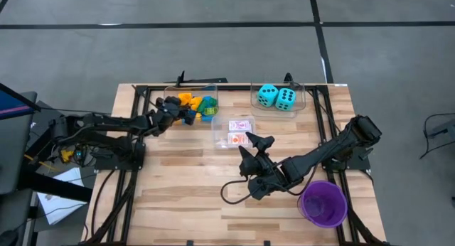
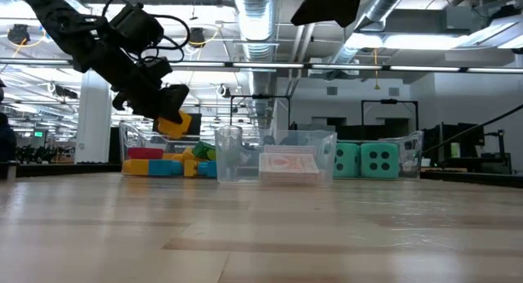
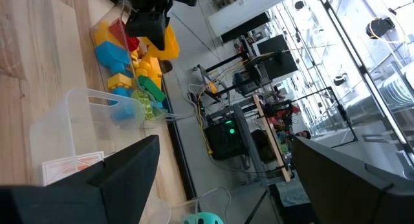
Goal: Pick & Place Toys
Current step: Put the yellow game piece into the top left transparent bin, then return to Home Position
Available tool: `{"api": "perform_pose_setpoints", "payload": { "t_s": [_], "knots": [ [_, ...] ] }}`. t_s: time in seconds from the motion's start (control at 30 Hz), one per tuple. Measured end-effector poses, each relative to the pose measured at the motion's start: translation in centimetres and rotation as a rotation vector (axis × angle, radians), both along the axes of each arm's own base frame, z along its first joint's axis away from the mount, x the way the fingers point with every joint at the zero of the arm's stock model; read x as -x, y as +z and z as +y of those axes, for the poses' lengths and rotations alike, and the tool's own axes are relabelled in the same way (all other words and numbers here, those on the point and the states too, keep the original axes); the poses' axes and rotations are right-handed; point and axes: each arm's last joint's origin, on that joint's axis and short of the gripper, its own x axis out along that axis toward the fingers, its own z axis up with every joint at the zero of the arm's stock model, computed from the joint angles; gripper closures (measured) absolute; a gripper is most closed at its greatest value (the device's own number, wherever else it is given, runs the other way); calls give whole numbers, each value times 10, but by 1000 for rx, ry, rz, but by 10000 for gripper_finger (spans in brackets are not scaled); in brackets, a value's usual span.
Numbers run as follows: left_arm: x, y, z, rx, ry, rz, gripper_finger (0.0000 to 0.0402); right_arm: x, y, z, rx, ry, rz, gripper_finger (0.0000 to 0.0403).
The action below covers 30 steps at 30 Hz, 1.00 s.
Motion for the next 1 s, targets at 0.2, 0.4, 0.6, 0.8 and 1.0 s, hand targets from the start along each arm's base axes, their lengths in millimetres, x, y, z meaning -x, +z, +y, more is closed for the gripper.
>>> {"api": "perform_pose_setpoints", "payload": {
  "t_s": [0.2,0.4,0.6,0.8,1.0],
  "knots": [
    [0,-1,0,4,3,-2,241,0,0,0,0,0,-1,61],
    [1,0,1,-15,41,3,203,0,0,0,-7,-1,-9,61],
    [1,0,1,-17,44,3,176,0,0,0,-8,0,-8,61],
    [0,0,-1,-48,4,76,164,0,0,0,-20,-11,-37,61],
    [-1,23,-25,-176,-168,121,198,6,0,-3,-1,-71,-95,61]
  ]
}}
